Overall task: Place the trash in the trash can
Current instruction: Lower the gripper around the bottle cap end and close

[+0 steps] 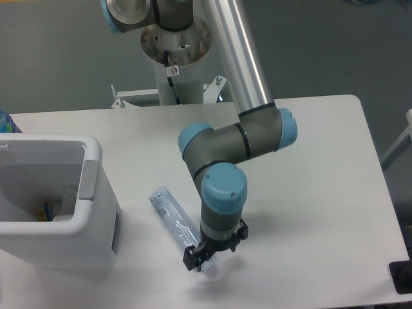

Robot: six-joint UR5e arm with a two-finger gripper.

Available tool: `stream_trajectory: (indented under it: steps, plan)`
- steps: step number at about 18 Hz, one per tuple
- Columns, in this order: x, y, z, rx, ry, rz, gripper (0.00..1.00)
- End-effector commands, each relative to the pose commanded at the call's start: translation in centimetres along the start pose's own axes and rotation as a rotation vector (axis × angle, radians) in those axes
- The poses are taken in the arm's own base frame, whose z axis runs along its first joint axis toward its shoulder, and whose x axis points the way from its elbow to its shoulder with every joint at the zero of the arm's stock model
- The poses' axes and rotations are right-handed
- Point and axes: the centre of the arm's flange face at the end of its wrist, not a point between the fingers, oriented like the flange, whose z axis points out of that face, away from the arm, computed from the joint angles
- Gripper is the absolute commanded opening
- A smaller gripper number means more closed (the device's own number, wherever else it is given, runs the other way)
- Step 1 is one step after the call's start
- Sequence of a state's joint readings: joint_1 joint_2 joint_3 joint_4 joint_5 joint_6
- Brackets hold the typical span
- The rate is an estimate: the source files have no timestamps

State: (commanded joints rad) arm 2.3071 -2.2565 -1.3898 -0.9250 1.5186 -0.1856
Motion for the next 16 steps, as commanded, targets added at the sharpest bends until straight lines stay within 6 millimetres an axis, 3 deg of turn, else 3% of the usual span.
stream_trajectory:
  steps: [7, 10, 16]
  plan:
    - [-0.1, -0.1, 1.2, -0.008, -0.017, -0.005, 1.00]
    - [-0.2, -0.2, 1.3, -0.004, -0.034, -0.022, 0.81]
    - [-0.2, -0.2, 1.3, -0.005, -0.035, -0.025, 0.67]
